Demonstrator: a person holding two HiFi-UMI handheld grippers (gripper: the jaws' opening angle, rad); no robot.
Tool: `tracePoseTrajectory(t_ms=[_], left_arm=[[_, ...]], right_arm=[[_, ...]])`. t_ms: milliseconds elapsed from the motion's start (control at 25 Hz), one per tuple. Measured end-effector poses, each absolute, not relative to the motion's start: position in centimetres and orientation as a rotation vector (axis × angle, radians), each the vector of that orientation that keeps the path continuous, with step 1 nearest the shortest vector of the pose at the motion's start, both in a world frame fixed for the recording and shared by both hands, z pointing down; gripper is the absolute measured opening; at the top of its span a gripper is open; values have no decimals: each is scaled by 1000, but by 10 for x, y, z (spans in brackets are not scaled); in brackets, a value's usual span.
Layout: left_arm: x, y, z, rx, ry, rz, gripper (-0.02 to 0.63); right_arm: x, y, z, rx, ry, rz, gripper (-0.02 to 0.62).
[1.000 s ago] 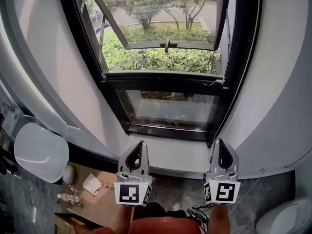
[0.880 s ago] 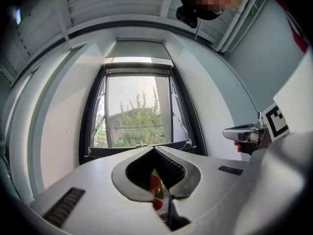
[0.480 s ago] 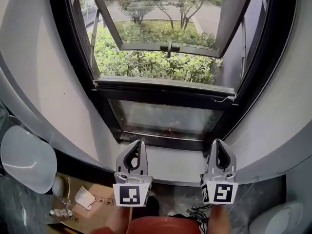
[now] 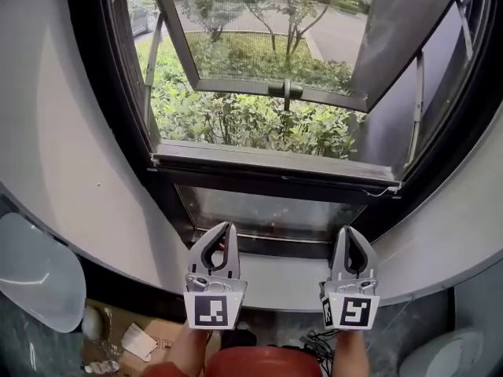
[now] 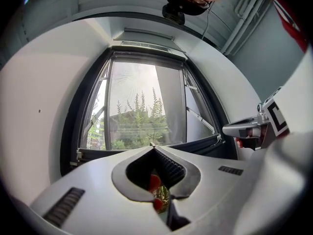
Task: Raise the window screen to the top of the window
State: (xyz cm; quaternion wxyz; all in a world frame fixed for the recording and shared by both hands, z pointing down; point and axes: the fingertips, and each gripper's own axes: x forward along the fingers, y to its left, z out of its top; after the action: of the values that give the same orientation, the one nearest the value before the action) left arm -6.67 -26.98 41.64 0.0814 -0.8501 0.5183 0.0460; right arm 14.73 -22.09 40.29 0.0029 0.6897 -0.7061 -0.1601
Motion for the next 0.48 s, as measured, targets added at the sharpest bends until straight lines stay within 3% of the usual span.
tracePoseTrajectory(t_ms=[480], left_arm=[[-51,-313,413,-2582,1537,131,5]], right_arm=[[157,-264,401,2167,-2241,-466,8]])
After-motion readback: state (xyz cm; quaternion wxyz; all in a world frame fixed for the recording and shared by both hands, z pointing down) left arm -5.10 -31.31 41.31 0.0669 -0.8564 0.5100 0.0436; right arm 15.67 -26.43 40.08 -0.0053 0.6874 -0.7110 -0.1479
